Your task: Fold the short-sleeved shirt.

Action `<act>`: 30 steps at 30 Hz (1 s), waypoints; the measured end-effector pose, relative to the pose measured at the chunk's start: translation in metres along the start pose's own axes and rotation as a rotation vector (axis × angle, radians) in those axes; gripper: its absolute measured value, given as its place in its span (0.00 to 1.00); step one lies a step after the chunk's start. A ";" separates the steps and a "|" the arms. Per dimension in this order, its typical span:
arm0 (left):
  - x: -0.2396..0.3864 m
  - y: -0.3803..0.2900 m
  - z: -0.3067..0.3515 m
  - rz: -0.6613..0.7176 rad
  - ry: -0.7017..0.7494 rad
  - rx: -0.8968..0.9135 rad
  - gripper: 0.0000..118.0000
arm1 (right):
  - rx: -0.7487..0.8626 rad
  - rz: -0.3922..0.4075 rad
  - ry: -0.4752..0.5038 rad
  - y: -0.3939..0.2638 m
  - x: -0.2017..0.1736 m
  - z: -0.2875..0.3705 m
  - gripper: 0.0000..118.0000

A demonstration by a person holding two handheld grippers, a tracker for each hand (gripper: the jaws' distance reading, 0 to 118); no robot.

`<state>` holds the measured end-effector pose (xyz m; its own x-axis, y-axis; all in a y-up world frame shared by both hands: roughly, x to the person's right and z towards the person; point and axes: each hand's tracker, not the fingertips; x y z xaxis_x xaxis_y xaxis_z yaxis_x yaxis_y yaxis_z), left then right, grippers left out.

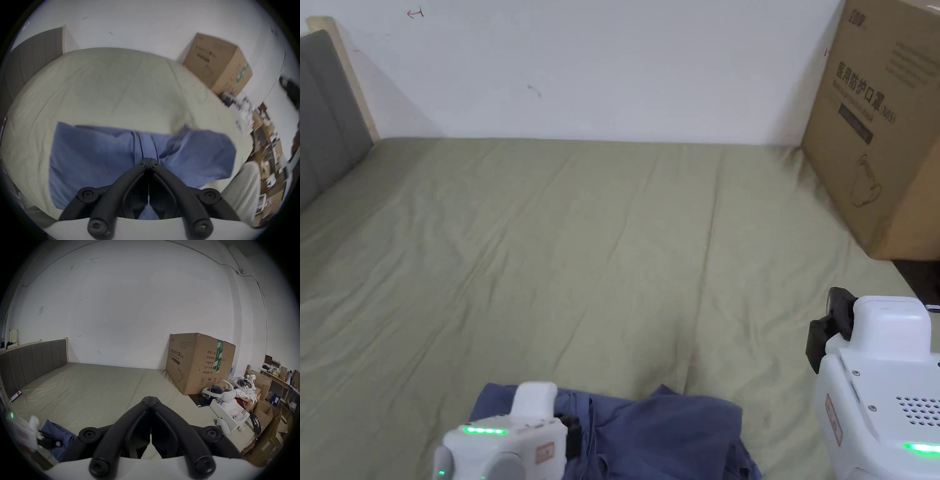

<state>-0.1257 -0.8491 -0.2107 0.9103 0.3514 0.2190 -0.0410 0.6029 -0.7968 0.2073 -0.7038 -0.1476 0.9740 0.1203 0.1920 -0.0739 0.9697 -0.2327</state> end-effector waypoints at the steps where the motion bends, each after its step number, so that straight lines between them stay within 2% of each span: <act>1: -0.007 0.008 0.013 0.029 -0.022 0.033 0.00 | 0.003 0.000 -0.001 0.001 0.000 0.000 0.00; 5: -0.059 0.027 0.039 0.192 -0.120 0.045 0.01 | 0.009 -0.004 0.003 0.003 -0.003 0.000 0.00; 7: -0.087 0.032 0.048 0.293 -0.167 0.018 0.12 | 0.009 -0.006 0.007 0.003 -0.005 -0.002 0.00; 8: -0.099 0.033 0.052 0.331 -0.160 0.010 0.24 | 0.007 -0.005 0.009 0.004 -0.008 -0.003 0.00; 10: -0.122 0.031 0.054 0.373 -0.149 -0.010 0.72 | 0.003 -0.003 0.015 0.003 -0.011 -0.004 0.00; 11: -0.131 0.029 0.054 0.395 -0.139 -0.019 0.89 | -0.001 -0.002 0.018 0.002 -0.013 -0.005 0.00; 12: -0.139 0.027 0.053 0.405 -0.139 -0.024 0.98 | -0.005 -0.001 0.020 0.002 -0.015 -0.006 0.00; 13: -0.147 0.025 0.052 0.407 -0.134 -0.028 0.99 | -0.008 0.001 0.022 0.001 -0.017 -0.007 0.00; 18: -0.178 0.013 0.031 0.448 -0.132 -0.083 0.98 | -0.031 0.011 0.033 -0.002 -0.028 -0.012 0.00; 20: -0.182 0.010 0.020 0.447 -0.150 -0.100 0.93 | -0.040 0.018 0.040 -0.004 -0.032 -0.014 0.00; 23: -0.184 0.005 0.004 0.412 -0.168 -0.097 0.58 | -0.050 0.027 0.046 -0.007 -0.036 -0.018 0.00; 24: -0.182 0.003 -0.001 0.413 -0.167 -0.100 0.42 | -0.053 0.030 0.047 -0.007 -0.037 -0.019 0.00; 25: -0.180 0.002 -0.005 0.417 -0.166 -0.104 0.34 | -0.057 0.031 0.047 -0.008 -0.038 -0.020 0.00; 27: -0.172 -0.001 -0.012 0.416 -0.148 -0.106 0.21 | -0.062 0.031 0.049 -0.008 -0.039 -0.022 0.00; 30: -0.160 0.000 -0.011 0.362 -0.106 -0.080 0.14 | -0.065 0.037 0.051 -0.007 -0.040 -0.023 0.00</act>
<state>-0.2671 -0.9136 -0.2522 0.7947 0.6063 -0.0312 -0.3163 0.3697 -0.8736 0.1737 -0.7205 -0.1757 0.9806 0.1431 0.1338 -0.0974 0.9487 -0.3007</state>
